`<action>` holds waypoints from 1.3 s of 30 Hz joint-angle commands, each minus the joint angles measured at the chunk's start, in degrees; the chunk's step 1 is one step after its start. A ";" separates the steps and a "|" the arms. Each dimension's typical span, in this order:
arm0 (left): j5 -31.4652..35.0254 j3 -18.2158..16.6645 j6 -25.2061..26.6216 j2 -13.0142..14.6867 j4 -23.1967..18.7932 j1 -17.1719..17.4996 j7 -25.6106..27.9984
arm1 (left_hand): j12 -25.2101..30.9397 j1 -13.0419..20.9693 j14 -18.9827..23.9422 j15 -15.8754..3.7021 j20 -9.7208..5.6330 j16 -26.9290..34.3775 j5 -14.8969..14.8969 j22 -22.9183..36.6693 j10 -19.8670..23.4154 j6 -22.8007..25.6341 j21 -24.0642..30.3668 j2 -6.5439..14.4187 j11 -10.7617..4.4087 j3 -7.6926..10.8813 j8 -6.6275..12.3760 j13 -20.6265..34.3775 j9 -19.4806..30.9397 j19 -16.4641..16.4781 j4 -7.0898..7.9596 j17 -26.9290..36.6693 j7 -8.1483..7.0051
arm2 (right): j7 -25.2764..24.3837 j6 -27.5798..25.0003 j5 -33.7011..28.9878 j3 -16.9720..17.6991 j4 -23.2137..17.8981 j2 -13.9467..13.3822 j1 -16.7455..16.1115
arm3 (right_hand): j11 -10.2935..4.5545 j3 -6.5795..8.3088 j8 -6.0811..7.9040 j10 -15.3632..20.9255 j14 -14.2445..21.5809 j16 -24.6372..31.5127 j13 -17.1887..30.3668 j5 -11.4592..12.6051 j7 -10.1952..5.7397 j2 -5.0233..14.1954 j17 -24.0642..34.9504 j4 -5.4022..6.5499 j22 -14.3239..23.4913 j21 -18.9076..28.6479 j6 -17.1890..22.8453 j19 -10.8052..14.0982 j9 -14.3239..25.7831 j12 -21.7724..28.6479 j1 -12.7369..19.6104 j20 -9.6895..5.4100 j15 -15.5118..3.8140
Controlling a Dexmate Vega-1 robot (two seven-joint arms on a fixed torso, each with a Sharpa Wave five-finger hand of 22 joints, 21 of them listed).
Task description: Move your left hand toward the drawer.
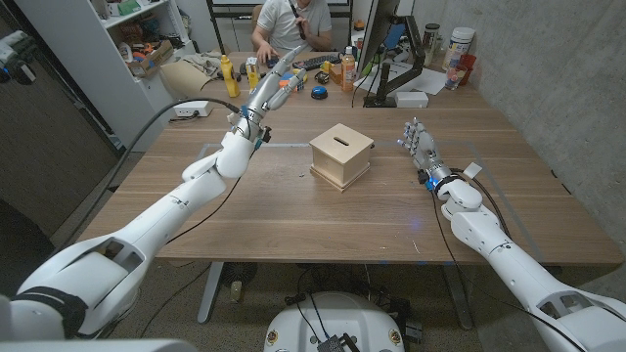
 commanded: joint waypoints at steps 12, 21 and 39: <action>13.68 11.27 5.46 3.81 -1.38 -9.36 -3.16 | -0.54 1.72 -1.11 -0.77 0.72 -1.00 0.80 -0.02 -0.05 0.57 -1.28 -0.36 -0.68 0.44 0.04 0.25 0.37 -0.42 -1.41 0.14 -0.36 | 0.88 1.50 0.87 0.80 0.74 0.26 -0.57 | -0.24 0.14 0.65 0.22 0.11 0.45 0.29 0.42 -0.07 3.42 0.25 -0.14 0.13 -0.24 0.26 0.49 0.20 0.41 -0.12 -4.39 -1.98; 13.40 15.48 4.33 3.00 2.59 -13.39 -10.35 | -0.70 1.82 -1.46 -0.62 1.15 -1.21 0.81 -0.02 -0.42 0.65 -1.68 -0.71 -0.83 0.30 -0.01 0.29 0.46 -0.65 -1.71 0.20 -0.35 | 0.67 1.26 1.35 1.07 0.49 0.28 -0.95 | -0.15 0.05 0.69 0.42 0.20 0.46 0.29 0.42 0.11 3.33 0.24 -0.15 0.13 -0.39 0.45 0.65 0.20 0.44 -0.13 -4.27 -1.94; 12.40 21.90 0.56 -0.12 10.75 -17.43 -18.06 | -0.77 1.29 -1.91 -0.57 1.44 -1.48 0.81 0.03 -0.73 0.43 -2.47 -1.90 -0.89 -0.52 -0.30 0.41 0.61 -0.90 -1.95 0.36 -0.33 | 1.35 1.52 1.34 0.98 1.77 0.45 -0.21 | -0.18 -0.09 0.68 0.61 0.29 0.44 0.28 0.43 0.29 3.18 0.22 -0.19 0.14 -0.68 0.58 0.80 0.20 0.43 -0.14 -4.06 -1.80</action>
